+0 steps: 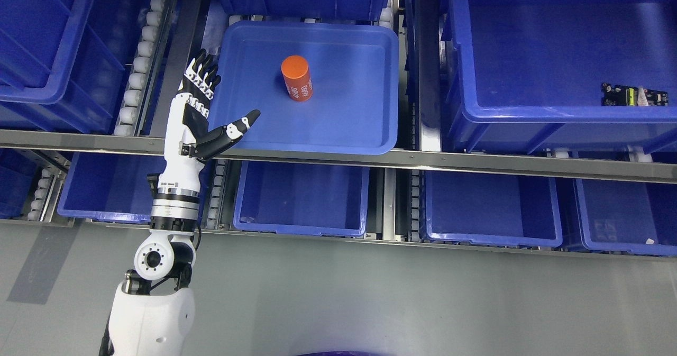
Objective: Grab orange capacitor from left shelf to right desk
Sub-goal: 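Reach the left hand into the blue bin toward the orange capacitor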
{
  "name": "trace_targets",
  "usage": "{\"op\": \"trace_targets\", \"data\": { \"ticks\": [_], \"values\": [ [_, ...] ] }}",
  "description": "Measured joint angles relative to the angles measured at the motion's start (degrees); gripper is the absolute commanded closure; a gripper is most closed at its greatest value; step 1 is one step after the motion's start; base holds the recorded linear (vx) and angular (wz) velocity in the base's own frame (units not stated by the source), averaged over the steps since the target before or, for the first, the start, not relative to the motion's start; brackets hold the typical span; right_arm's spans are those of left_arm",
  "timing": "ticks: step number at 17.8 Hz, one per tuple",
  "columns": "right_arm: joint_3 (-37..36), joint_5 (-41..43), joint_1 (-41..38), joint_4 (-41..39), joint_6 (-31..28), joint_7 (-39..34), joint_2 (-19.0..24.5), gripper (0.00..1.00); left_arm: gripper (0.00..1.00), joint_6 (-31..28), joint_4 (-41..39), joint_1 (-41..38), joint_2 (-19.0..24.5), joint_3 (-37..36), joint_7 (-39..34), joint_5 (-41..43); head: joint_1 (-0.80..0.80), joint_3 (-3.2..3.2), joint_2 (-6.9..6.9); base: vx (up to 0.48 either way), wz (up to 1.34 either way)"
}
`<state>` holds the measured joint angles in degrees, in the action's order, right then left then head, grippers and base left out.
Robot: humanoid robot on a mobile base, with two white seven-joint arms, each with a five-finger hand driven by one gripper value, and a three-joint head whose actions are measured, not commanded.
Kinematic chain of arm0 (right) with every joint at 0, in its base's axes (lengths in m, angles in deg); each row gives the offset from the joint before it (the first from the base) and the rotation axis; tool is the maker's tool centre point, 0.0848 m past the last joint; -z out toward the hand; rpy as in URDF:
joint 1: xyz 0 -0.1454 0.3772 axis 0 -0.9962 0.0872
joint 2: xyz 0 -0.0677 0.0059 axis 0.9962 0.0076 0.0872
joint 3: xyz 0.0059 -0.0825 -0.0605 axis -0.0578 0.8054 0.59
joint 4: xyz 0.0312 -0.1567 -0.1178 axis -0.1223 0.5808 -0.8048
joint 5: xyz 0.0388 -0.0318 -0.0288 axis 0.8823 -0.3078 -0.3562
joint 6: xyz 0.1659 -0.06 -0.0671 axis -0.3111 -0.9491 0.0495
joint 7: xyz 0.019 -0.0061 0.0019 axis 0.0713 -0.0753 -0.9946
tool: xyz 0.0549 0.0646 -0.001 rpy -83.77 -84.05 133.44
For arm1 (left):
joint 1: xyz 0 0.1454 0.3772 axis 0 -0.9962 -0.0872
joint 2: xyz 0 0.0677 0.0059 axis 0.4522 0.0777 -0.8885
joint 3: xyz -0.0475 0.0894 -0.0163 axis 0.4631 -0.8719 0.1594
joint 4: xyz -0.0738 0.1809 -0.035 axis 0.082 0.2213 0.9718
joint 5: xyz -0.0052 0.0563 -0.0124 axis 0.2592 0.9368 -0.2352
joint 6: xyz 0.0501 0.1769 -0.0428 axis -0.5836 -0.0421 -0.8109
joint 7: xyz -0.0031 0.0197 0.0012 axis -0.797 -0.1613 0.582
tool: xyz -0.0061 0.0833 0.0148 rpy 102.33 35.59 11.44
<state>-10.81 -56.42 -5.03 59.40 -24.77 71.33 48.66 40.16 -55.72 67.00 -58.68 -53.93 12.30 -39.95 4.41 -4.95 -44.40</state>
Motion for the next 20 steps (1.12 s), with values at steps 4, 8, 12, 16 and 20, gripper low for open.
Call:
{"op": "trace_targets", "data": {
  "ticks": [4,8,12,16,20],
  "values": [
    [0.0,0.0,0.0,0.0,-0.01,0.0,0.0,0.0,0.0,0.14,0.05,0.22,-0.02,-0.34,0.22,0.06,0.0,0.0,0.0,-0.002,0.0],
    [0.0,0.0,0.0,0.0,-0.04,-0.02,0.0,0.0,0.01,-1.75,1.42,2.79,0.22,-0.79,4.13,0.62,0.0,0.0,0.0,0.0,0.0],
    [0.0,0.0,0.0,0.0,-0.04,-0.09,0.0,0.0,0.01,-5.37,4.04,7.58,1.53,-0.57,8.45,0.98,0.0,0.0,0.0,0.0,0.0],
    [0.0,0.0,0.01,0.0,-0.03,-0.2,0.0,0.0,0.02,-6.95,7.54,12.44,2.88,-0.66,9.61,1.33,0.0,0.0,0.0,0.0,0.0],
    [0.0,0.0,0.01,0.0,-0.04,-0.02,0.0,0.0,0.02,-7.42,12.38,16.83,3.84,-2.23,11.31,2.28,0.0,0.0,0.0,0.0,0.0]
  ]
}}
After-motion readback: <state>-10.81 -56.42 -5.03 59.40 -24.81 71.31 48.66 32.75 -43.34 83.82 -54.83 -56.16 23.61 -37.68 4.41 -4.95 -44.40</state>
